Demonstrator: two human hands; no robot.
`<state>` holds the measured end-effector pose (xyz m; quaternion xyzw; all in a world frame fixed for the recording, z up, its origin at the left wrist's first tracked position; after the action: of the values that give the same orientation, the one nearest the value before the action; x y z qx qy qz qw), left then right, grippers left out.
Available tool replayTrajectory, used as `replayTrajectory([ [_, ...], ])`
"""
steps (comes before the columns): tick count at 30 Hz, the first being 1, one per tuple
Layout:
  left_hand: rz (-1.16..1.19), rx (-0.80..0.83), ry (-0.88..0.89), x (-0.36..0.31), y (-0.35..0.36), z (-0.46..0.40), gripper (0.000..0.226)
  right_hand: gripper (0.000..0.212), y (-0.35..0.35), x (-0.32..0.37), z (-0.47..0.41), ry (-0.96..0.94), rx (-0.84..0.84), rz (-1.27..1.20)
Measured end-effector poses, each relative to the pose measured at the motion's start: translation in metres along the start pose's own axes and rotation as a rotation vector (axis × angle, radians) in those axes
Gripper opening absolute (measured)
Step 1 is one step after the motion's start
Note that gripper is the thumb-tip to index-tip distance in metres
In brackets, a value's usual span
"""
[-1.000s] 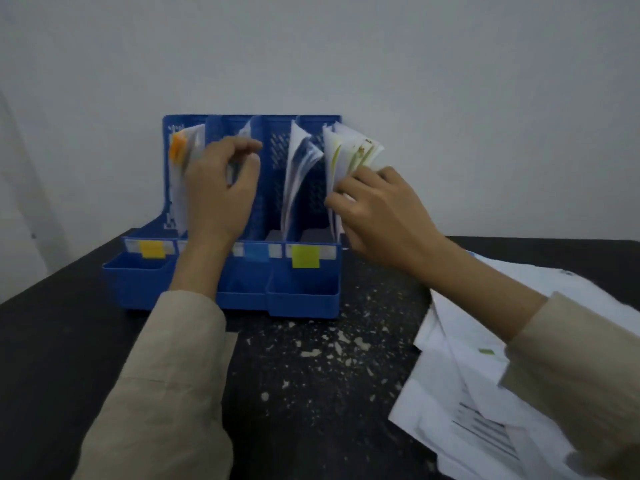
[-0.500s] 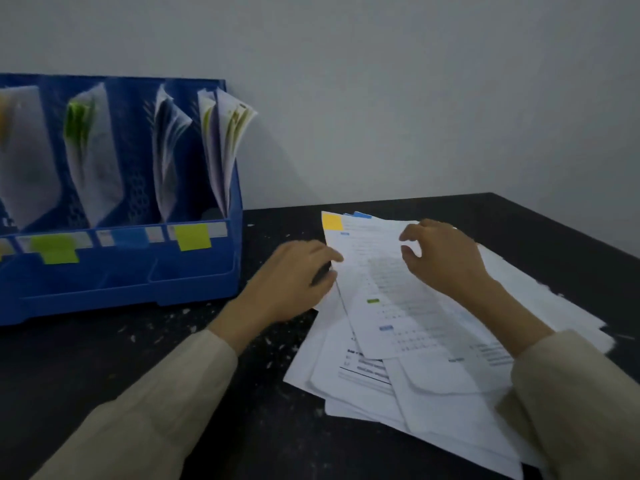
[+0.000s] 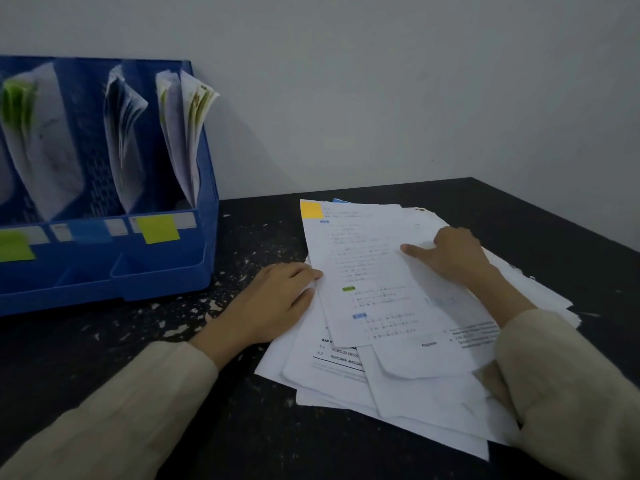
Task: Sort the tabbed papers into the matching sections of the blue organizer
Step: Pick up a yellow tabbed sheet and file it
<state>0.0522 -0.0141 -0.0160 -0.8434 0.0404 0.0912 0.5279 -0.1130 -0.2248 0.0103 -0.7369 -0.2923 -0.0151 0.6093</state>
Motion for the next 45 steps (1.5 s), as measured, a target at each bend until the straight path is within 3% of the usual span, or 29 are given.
replayTrajectory([
  [2,-0.001,-0.001,-0.011,-0.001,-0.001,0.0,0.062,0.048,0.001,0.003,0.001,-0.005,0.009,-0.115],
  [5,-0.004,0.02,-0.023,-0.001,0.0,0.0,0.065,0.052,-0.007,0.004,0.002,0.023,-0.067,-0.23],
  [9,0.003,0.035,-0.017,0.003,0.003,0.002,0.07,0.032,-0.015,0.003,-0.001,0.004,-0.172,-0.261],
  [13,0.05,0.036,-0.063,0.006,0.001,0.0,0.061,0.022,-0.019,0.005,-0.002,0.007,-0.204,-0.537],
  [17,0.312,-0.125,-0.259,0.021,-0.025,-0.004,0.052,0.012,-0.02,0.006,0.001,0.071,-0.168,-0.862],
  [22,0.736,-0.349,-0.499,0.04,-0.059,-0.011,0.065,0.013,-0.029,0.038,0.016,0.069,-0.147,-1.17],
  [24,0.849,-0.373,-0.514,0.038,-0.071,-0.013,0.06,0.013,-0.032,0.059,0.026,0.04,-0.125,-1.258],
  [27,0.773,-0.437,-0.44,0.035,-0.107,-0.015,0.042,0.018,-0.037,0.087,0.037,-0.001,-0.092,-1.343],
  [30,0.657,-0.538,-0.406,0.041,-0.157,-0.007,0.027,0.049,-0.053,0.108,0.038,-0.058,-0.153,-1.236],
  [34,0.579,-0.635,-0.399,0.058,-0.209,0.011,0.023,0.081,-0.108,0.146,0.039,-0.368,-0.521,-0.851],
  [37,0.499,-0.68,-0.431,0.076,-0.238,0.033,0.022,0.08,-0.143,0.197,0.044,-0.557,-0.625,-0.648],
  [45,0.397,-0.8,-0.532,0.12,-0.294,0.099,0.014,0.056,-0.174,0.344,0.087,-0.983,-0.49,-0.595],
])
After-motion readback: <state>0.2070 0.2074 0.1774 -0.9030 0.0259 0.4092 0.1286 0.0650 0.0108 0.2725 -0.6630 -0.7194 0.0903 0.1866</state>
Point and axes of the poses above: each hand's wrist, its own z-axis away from the middle knuckle, its own y-axis out of the palm, x = y × z, the point moved 9 cm from there along -z, towards the middle knuckle, and after that the axes turned 8 degrees about -x, right-handed, at the moved point
